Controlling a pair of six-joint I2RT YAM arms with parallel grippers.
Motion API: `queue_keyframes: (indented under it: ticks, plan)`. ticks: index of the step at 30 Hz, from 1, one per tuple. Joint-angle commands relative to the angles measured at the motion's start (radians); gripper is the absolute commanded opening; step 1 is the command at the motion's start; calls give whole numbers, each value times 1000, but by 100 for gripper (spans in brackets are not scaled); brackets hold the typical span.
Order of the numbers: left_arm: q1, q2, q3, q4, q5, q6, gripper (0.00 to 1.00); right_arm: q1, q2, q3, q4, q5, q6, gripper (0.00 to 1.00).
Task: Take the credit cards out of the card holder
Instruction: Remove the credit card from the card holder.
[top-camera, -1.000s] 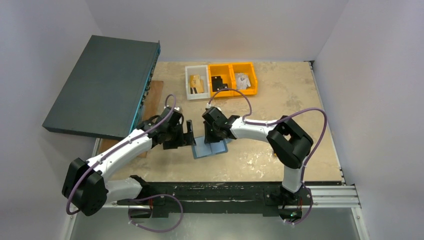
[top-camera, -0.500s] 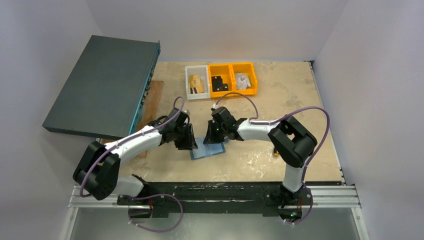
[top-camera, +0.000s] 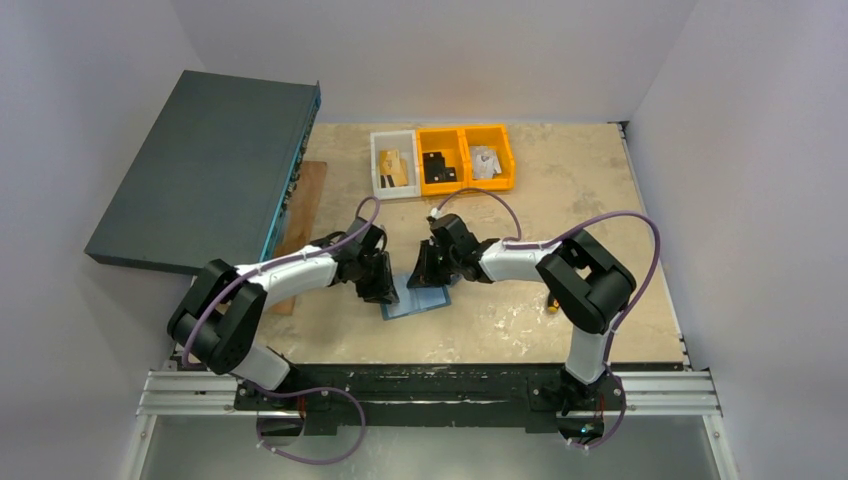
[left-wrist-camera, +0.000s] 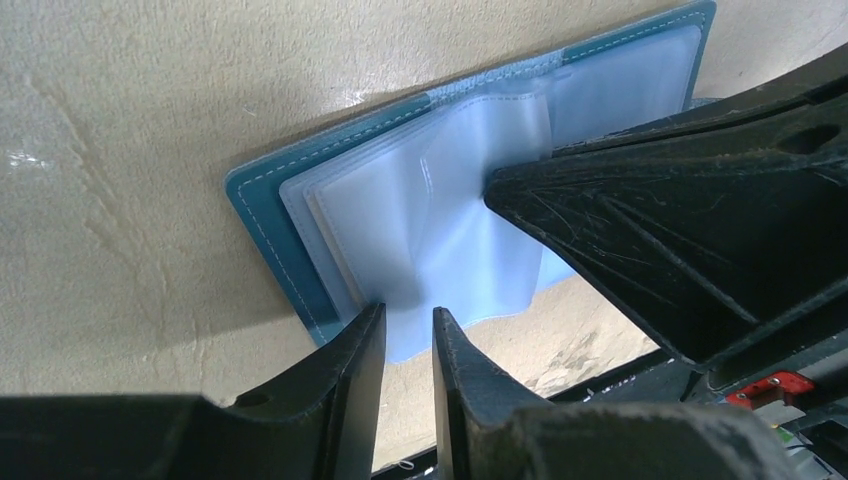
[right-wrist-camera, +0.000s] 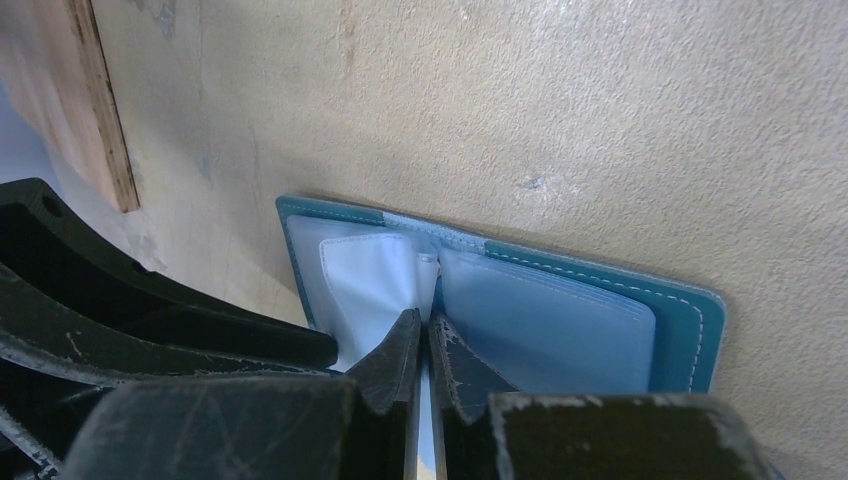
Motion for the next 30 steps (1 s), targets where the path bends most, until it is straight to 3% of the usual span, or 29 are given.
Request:
queue_keyframes:
  ticks: [1, 7, 15, 21, 30]
  plan:
    - [4, 41, 27, 4, -50, 5, 23, 20, 66, -58, -100, 14, -10, 2]
    - [1, 81, 44, 19, -46, 1, 22, 19, 60, -56, -91, 1, -9, 5]
    - [-3, 119, 77, 40, -16, -10, 20, 19, -1, -20, -122, -4, -8, 34]
    - [-3, 136, 75, 52, -1, -17, 17, 18, -63, 11, -161, 13, 5, 43]
    - [-5, 149, 88, 61, 11, -23, 2, -13, -137, 24, -188, 16, 15, 59]
